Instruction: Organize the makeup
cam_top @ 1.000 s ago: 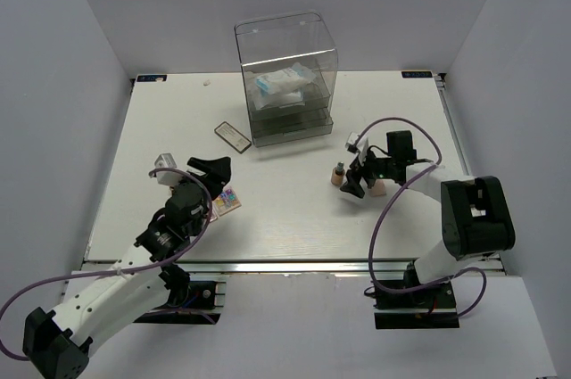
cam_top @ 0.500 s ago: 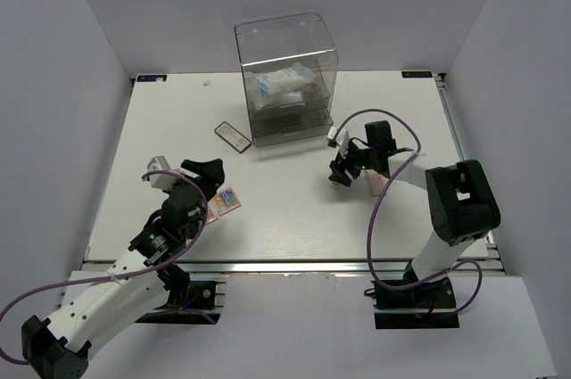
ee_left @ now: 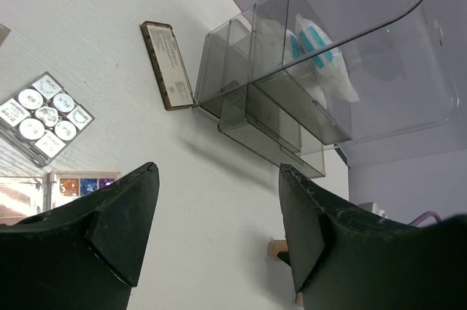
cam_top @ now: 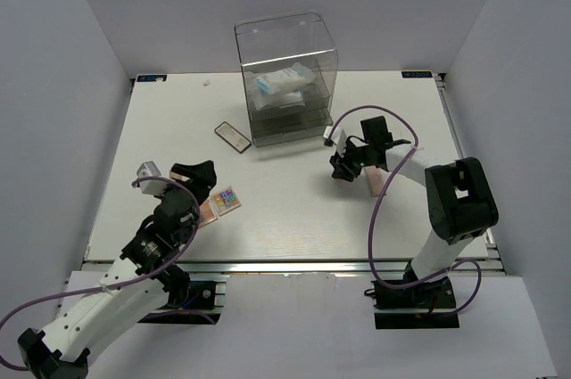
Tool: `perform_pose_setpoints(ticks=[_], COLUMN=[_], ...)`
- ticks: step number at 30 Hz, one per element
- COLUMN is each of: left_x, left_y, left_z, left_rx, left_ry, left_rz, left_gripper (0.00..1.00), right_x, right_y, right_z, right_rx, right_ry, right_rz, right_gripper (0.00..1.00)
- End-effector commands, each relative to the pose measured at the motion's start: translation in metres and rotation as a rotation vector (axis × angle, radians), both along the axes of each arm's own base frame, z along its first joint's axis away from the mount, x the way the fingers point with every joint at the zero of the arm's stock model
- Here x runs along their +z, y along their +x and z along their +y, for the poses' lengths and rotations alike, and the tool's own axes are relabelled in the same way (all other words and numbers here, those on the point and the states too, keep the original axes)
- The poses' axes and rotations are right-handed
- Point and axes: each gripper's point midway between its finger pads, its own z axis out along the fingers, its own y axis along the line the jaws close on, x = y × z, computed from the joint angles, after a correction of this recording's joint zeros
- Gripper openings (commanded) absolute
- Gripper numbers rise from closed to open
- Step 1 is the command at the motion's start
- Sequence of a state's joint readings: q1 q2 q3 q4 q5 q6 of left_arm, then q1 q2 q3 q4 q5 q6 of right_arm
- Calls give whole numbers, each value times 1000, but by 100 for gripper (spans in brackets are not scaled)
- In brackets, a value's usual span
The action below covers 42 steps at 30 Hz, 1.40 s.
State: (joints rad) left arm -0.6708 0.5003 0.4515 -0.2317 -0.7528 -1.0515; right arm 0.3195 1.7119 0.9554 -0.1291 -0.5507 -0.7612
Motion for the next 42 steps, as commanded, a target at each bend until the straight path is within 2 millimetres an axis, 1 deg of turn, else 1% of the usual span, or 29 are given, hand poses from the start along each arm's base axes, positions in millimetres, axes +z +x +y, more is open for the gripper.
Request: perform_pose_setpoints(ticks=[1, 2, 3, 4, 5, 6, 7, 8, 9, 10, 11, 12, 13, 14, 15, 16, 17, 18, 19, 20, 22, 23, 28, 32, 34, 35, 38, 39, 42], left_x=[13, 17, 16, 17, 17, 18, 19, 20, 21, 22, 22, 22, 24, 23, 24, 25, 26, 26, 27, 28, 30, 31, 32, 32, 33, 33, 34, 34, 36], left_y=[-3, -4, -6, -7, -8, -10, -11, -12, -15, -16, -17, -18, -20, -21, -22, -23, -24, -25, -25, -25, -25, -25, -26, -27, -28, -28, -29, -29, -30], left_z=[11, 13, 14, 16, 19, 21, 23, 25, 28, 29, 30, 33, 35, 36, 38, 39, 40, 40, 41, 41, 41, 41, 41, 43, 44, 45, 46, 46, 47], left_rx=[35, 40, 43, 47, 56, 60, 65, 72, 75, 80, 82, 88, 93, 96, 100, 101, 101, 104, 104, 101, 100, 99, 97, 102, 103, 104, 108, 107, 108], left_ry=[12, 14, 23, 25, 31, 32, 33, 32, 31, 27, 25, 27, 20, 21, 18, 12, 12, 13, 12, 17, 18, 23, 24, 25, 23, 25, 36, 40, 48], left_rz=[-8, -14, -7, -6, -3, -4, -5, -8, -12, -15, -16, -16, -23, -21, -24, -29, -31, -32, -36, -37, -42, -42, -45, -49, -51, -51, -47, -44, -39], left_gripper=[76, 76, 76, 76, 76, 76, 76, 76, 76, 76, 76, 76, 76, 76, 76, 76, 76, 76, 76, 76, 76, 76, 76, 76, 76, 76, 76, 75, 76], right_x=[33, 49, 53, 60, 69, 88, 96, 101, 123, 127, 125, 148, 152, 148, 167, 171, 159, 171, 171, 157, 156, 155, 153, 139, 135, 132, 127, 126, 124], right_y=[12, 23, 21, 20, 24, 37, 35, 40, 56, 54, 63, 75, 74, 83, 92, 92, 98, 104, 107, 112, 122, 125, 132, 131, 131, 131, 131, 130, 128], right_z=[13, 16, 18, 27, 31, 37, 46, 52, 57, 66, 66, 75, 84, 84, 91, 100, 95, 102, 101, 99, 101, 96, 96, 90, 90, 89, 88, 88, 86], right_rx=[62, 77, 94, 118, 132, 124, 148, 152, 138, 165, 147, 151, 168, 152, 151, 166, 161, 169, 168, 171, 177, 167, 191, 215, 222, 224, 230, 235, 236], right_ry=[-15, -37, -57, -74, -91, -111, -130, -151, -189, -221, -280, -284, -309, -365, -373, -385, -459, -472, -498, -553, -601, -638, -709, -793, -812, -826, -844, -848, -853], right_rz=[-82, -143, -146, -171, -204, -262, -276, -299, -379, -393, -411, -477, -490, -501, -555, -572, -558, -595, -599, -577, -597, -603, -633, -624, -621, -619, -611, -608, -600], right_gripper=[10, 7, 2, 0, 0, 0, 0, 0, 0, 0, 0, 0, 0, 0, 0, 0, 0, 0, 0, 0, 0, 0, 0, 0, 10, 24, 49, 61, 79])
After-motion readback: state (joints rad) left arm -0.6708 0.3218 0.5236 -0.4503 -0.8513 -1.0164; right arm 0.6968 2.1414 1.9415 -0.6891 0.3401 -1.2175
